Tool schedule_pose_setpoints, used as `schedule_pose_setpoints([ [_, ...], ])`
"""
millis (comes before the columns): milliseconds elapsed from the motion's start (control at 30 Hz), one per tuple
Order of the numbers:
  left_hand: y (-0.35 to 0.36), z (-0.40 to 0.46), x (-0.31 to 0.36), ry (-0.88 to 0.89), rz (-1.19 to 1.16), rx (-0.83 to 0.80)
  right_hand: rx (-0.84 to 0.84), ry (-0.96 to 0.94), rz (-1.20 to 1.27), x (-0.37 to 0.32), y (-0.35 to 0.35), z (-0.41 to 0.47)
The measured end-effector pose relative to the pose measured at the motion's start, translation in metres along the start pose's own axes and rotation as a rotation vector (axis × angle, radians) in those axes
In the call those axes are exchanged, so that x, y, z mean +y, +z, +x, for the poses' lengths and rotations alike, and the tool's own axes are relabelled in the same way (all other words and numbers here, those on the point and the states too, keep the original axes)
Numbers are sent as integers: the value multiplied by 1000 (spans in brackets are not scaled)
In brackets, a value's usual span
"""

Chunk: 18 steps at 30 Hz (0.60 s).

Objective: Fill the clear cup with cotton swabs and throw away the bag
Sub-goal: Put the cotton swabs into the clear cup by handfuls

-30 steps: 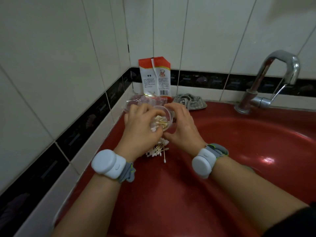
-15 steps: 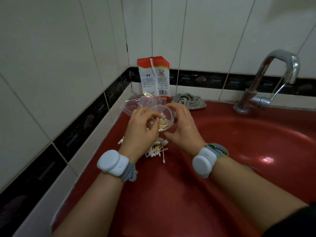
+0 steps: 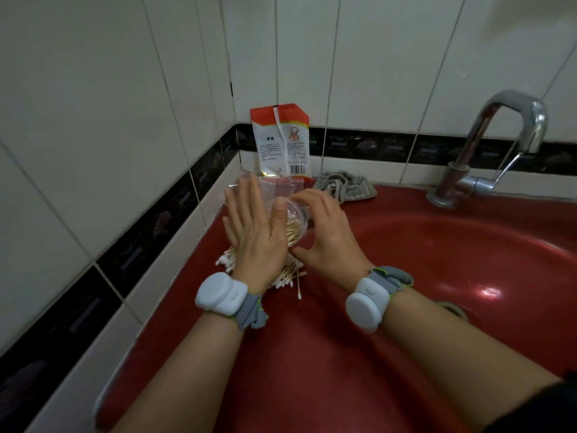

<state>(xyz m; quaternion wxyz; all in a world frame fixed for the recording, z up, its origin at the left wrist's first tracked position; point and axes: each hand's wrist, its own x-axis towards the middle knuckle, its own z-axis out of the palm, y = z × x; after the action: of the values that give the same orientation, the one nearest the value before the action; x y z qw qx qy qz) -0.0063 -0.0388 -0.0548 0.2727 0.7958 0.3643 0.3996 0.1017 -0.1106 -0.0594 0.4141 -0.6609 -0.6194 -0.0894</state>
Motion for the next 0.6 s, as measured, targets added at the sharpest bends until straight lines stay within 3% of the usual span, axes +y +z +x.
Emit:
schedule_pose_setpoints([
  [167, -10, -3, 9, -133, -345, 312, 14, 14, -1, 2, -2, -1],
  [333, -2, 0, 12, -143, -268, 238, 14, -24, 16, -7, 3, 0],
  [467, -15, 0, 6, 1, -178, 364, 18, 10, -22, -2, -5, 1],
  [600, -27, 6, 6, 147, 18, 210, 59, 42, -62, 2, -11, 5],
])
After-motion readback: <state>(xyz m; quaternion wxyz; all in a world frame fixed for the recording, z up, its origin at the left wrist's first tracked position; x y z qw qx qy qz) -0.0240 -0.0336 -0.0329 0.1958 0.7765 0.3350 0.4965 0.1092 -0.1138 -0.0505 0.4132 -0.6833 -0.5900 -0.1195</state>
